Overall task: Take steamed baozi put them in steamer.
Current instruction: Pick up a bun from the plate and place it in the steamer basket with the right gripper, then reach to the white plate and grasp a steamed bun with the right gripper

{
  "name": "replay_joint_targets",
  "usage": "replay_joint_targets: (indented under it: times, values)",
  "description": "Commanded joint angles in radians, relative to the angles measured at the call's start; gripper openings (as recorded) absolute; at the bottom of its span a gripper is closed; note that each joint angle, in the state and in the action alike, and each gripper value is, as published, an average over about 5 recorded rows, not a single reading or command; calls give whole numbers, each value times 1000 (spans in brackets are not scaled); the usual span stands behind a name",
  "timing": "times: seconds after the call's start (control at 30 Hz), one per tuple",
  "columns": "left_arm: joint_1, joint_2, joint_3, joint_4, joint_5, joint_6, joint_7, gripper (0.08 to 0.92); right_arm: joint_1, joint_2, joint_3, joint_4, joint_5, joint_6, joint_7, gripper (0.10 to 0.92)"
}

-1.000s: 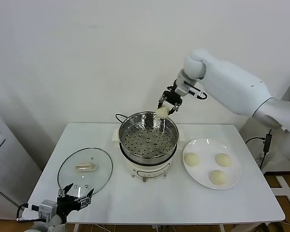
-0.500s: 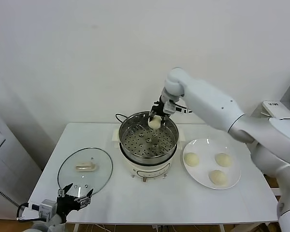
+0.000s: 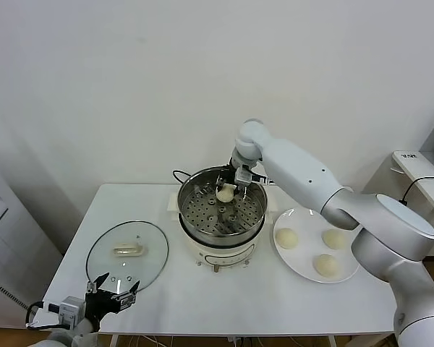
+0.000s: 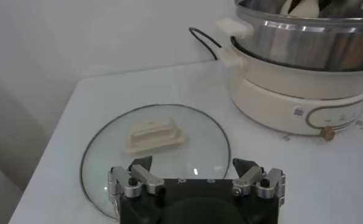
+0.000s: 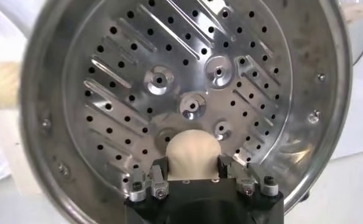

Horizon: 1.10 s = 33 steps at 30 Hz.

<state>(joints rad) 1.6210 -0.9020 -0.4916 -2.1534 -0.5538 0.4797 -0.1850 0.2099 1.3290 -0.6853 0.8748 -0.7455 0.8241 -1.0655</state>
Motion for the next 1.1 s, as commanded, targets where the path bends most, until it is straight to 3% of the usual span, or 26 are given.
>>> replay_joint_targets:
  times: [0.03,0.27,0.43,0.77,0.93,1.1]
  values:
    - [0,-1,-1,-1,-1,-1,1,823,-33,21,28,-22,-68,49,28,522]
    - [9,-5,-7,-9,0,0,1,823,12,7,4,-14,35,49,1,695]
    - [22,-8,-18,-18,2,0,0,823,161,-59,-144,-8,368,-18,-84,808]
    - [25,-9,-20,-29,2,3,1,823,423,-261,-506,8,914,-472,-172,823]
    - [24,-11,-21,-32,1,3,0,823,489,-362,-647,58,1064,-650,-201,823]
    - [25,-11,-23,-32,0,3,1,823,490,-438,-710,81,1113,-708,-205,823]
